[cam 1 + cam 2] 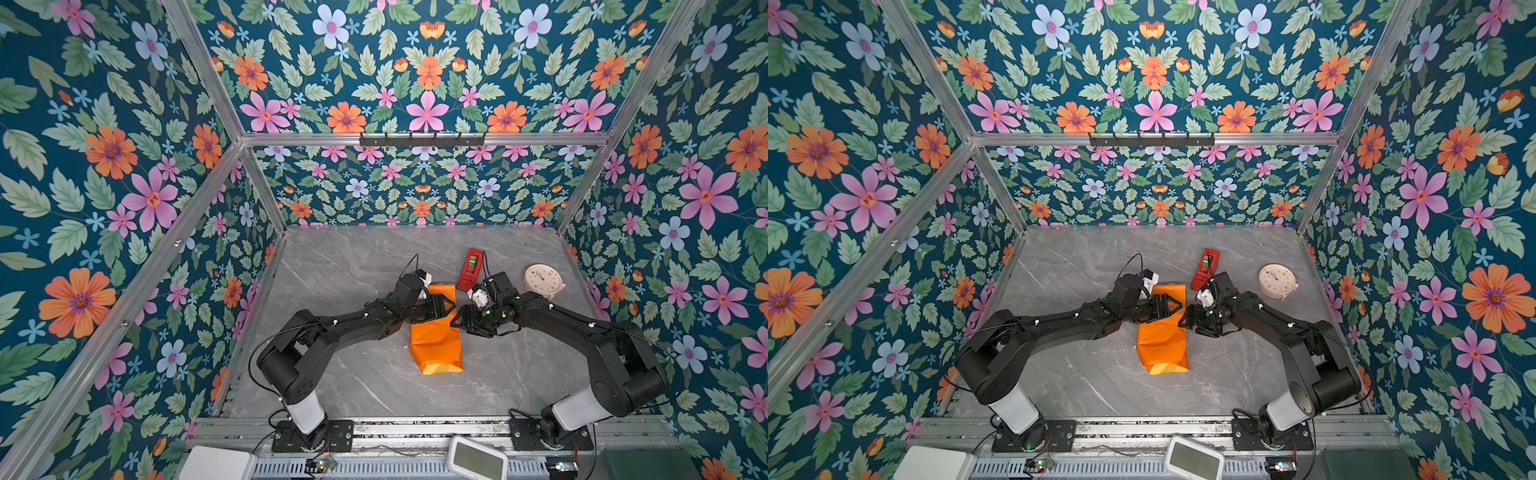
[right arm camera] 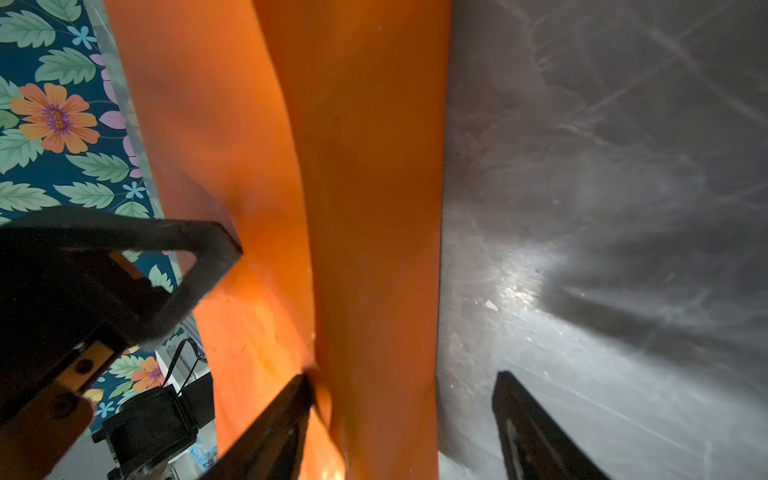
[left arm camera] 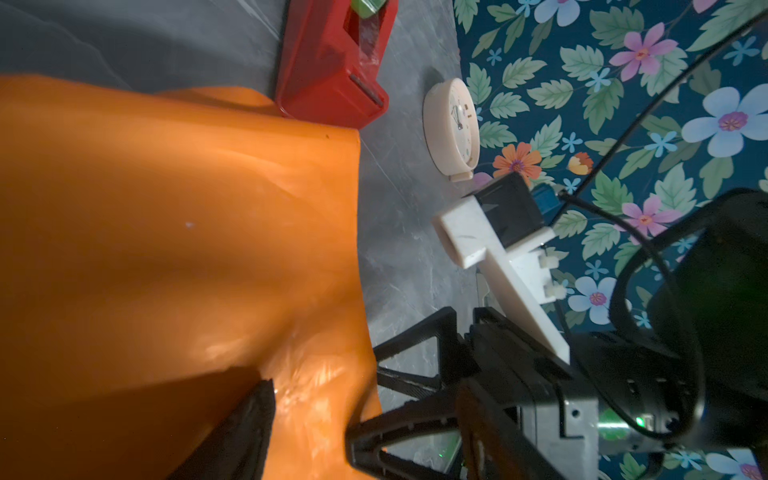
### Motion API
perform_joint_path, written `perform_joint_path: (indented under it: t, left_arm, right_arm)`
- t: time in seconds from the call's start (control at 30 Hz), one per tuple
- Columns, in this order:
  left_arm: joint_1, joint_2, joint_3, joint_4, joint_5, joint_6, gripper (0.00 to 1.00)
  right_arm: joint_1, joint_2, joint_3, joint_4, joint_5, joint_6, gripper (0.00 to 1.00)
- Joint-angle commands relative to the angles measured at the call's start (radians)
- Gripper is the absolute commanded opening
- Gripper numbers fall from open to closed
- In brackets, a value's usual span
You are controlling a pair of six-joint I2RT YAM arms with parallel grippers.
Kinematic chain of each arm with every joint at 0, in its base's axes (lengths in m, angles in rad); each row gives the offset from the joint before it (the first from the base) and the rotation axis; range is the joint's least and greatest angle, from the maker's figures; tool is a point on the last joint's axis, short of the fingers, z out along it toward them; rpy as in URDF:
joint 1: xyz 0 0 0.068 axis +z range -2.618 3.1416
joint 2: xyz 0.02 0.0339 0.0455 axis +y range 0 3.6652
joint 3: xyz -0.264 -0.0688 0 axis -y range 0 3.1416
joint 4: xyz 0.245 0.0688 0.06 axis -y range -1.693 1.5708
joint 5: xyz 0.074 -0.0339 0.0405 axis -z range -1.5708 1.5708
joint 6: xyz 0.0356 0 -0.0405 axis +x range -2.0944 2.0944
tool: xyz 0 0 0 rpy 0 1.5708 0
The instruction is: Wrap the gift box in paper
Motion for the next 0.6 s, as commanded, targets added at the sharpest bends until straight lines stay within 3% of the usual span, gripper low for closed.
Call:
perform_joint_path:
  t: [0.0, 0.13, 0.33, 0.57]
  left_arm:
    - [0.003, -0.020, 0.010, -0.062, -0.034, 0.035, 0.75]
    - [0.025, -0.080, 0.017, -0.129, -0.046, 0.071, 0.78]
    - [0.103, -0.206, -0.009, -0.384, -0.189, 0.190, 0.86]
    - [0.140, -0.101, 0.070, -0.526, -0.042, 0.324, 0.95]
  right_arm:
    - [0.000, 0.020, -0.017, -0.075, 0.129, -0.015, 0.67]
    - [0.001, 0.022, -0.029, -0.076, 0.132, -0.013, 0.65]
    - [0.000, 0.022, -0.031, -0.078, 0.131, -0.013, 0.65]
    - [0.001, 0.026, -0.019, -0.081, 0.133, -0.017, 0.65]
